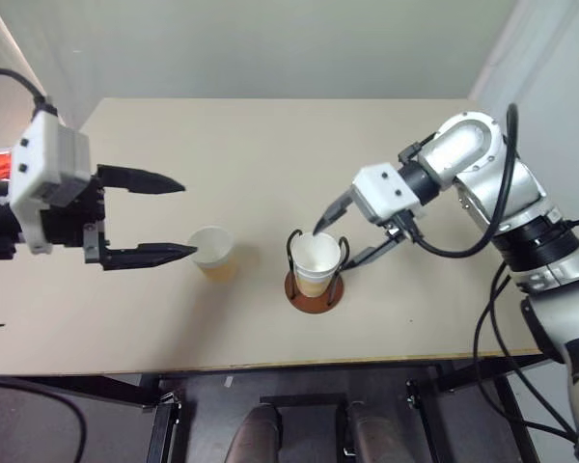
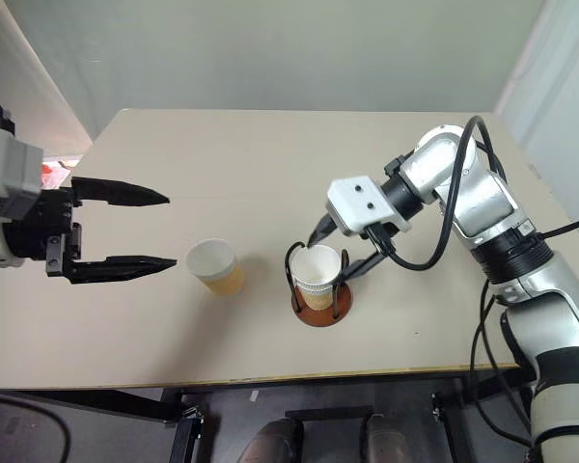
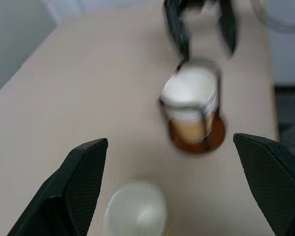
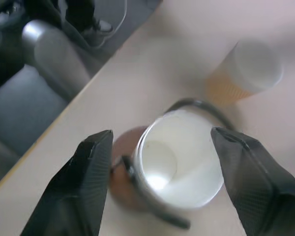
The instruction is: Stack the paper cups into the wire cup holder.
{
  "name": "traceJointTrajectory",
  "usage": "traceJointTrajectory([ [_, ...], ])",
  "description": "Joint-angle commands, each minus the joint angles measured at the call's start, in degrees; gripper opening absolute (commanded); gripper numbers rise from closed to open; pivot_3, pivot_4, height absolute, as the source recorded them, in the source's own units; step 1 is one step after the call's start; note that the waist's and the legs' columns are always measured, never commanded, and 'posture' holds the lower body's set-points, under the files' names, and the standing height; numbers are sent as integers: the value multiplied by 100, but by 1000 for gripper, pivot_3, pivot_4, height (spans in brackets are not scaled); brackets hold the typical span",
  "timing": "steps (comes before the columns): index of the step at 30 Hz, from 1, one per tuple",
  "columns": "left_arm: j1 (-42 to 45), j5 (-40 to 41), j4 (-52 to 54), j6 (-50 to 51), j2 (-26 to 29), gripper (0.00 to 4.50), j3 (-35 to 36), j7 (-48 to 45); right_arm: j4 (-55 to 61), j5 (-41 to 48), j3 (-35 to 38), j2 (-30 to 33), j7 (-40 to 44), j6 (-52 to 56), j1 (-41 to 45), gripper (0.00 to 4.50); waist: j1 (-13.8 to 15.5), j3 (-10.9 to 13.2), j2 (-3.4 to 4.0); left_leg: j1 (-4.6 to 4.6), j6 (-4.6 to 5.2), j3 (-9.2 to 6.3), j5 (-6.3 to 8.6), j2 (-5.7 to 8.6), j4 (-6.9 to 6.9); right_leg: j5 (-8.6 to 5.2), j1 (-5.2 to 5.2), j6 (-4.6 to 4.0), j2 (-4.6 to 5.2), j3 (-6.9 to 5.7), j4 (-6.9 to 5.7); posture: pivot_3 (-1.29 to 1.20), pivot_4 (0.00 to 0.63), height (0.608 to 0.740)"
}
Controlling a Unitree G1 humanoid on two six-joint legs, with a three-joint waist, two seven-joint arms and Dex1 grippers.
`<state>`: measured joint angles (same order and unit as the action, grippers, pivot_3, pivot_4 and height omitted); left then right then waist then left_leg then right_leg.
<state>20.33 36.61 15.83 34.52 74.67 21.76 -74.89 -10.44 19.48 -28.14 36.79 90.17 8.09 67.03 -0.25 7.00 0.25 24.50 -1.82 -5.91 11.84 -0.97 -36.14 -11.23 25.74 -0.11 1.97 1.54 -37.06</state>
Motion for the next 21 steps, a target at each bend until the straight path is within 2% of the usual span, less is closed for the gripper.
traceJointTrajectory([
  [1, -84, -515, -309, -491, 300, 4500, -305, -326, -13, 614, 970, -494, -832, 818, 46, 3200, -6, -1, -1, -1, 0, 0, 0, -1, 1, 0, 0, -1, -1, 0, 0, 0, 150, 740],
  [7, 505, -1090, -839, -943, 152, 4500, -1411, -567, 797, 578, 1085, -907, -1489, 1485, -663, 3200, 55, -14, -24, 5, -12, -10, 10, 0, 0, -9, 2, -16, -2, -5, 1, 0, 150, 740],
  [13, 1498, -2023, -1548, -1579, -654, 4500, -2685, -696, 1403, 939, 1462, -980, -1904, 2177, -937, 3200, 54, -13, -23, 33, -10, -10, 10, 9, -8, -3, 22, -10, 5, -6, 1, 0, 150, 740],
  [17, 1713, -2306, -1839, -1799, -1185, 4500, -3149, -815, 1785, 1064, 1642, -993, -2189, 2503, -1087, 3200, 53, -14, -24, 40, -10, -11, 11, 9, -10, -1, 24, -7, 4, -8, 4, 0, 150, 740],
  [21, 1775, -2626, -2010, -1985, -1409, 4500, -3402, -879, 2053, 1097, 1723, -999, -2431, 2725, -1168, 3200, 24, -14, -25, 42, -9, -10, 11, 7, -10, 13, 25, 19, 3, -9, 9, 0, 150, 740],
])
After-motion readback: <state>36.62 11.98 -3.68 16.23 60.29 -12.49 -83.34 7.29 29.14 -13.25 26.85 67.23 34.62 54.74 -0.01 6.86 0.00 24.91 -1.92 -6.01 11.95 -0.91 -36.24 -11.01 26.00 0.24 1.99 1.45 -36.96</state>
